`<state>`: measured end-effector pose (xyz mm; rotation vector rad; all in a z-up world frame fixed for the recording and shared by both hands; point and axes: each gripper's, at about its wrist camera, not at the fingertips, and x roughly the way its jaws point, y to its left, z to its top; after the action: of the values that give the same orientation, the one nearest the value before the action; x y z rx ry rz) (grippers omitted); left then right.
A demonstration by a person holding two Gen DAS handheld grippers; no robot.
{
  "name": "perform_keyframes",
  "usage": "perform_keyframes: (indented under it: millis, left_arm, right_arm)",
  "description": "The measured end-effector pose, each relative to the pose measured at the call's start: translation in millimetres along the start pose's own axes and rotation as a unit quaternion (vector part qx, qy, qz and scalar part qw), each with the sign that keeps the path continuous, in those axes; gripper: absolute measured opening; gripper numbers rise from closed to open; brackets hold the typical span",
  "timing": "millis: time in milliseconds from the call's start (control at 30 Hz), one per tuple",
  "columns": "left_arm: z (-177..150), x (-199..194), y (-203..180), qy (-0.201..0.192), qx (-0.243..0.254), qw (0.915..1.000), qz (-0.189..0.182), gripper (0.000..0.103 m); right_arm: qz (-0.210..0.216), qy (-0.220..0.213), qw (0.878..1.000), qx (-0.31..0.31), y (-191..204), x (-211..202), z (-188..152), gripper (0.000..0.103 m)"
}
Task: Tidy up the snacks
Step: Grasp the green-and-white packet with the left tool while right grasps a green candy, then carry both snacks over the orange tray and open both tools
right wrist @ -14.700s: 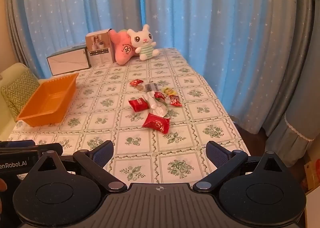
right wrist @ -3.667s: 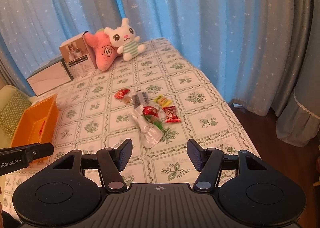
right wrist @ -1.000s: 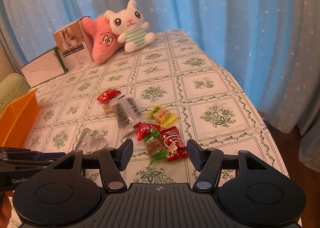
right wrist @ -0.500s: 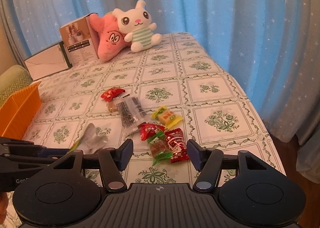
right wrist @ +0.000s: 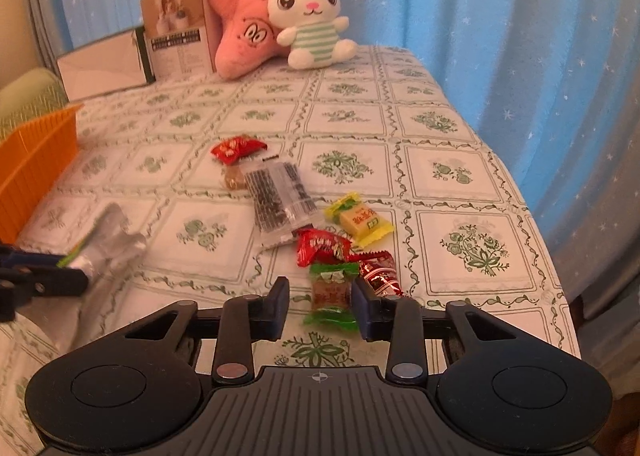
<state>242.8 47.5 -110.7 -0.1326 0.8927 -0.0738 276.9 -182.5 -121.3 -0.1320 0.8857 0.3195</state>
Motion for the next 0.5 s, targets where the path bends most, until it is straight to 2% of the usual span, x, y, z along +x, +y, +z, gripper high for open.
perform_keyframes:
  millis: [67, 233, 500]
  left_arm:
    - [-1, -1, 1, 0.0, -0.004, 1.0, 0.0, 0.02]
    - [-6, -10, 4, -0.001, -0.01, 0.9999, 0.002, 0.02]
    - [-18, -37, 14, -0.005, -0.022, 0.9997, 0.009, 0.02]
  right_arm:
    - [-0.007, 0.002, 1.0, -0.012, 4, 1, -3, 0.026]
    - [-0.011, -0.001, 1.0, 0.006, 7, -6, -6, 0.023]
    - [0.013, -0.003, 0.999, 0.038, 30, -37, -17, 0.02]
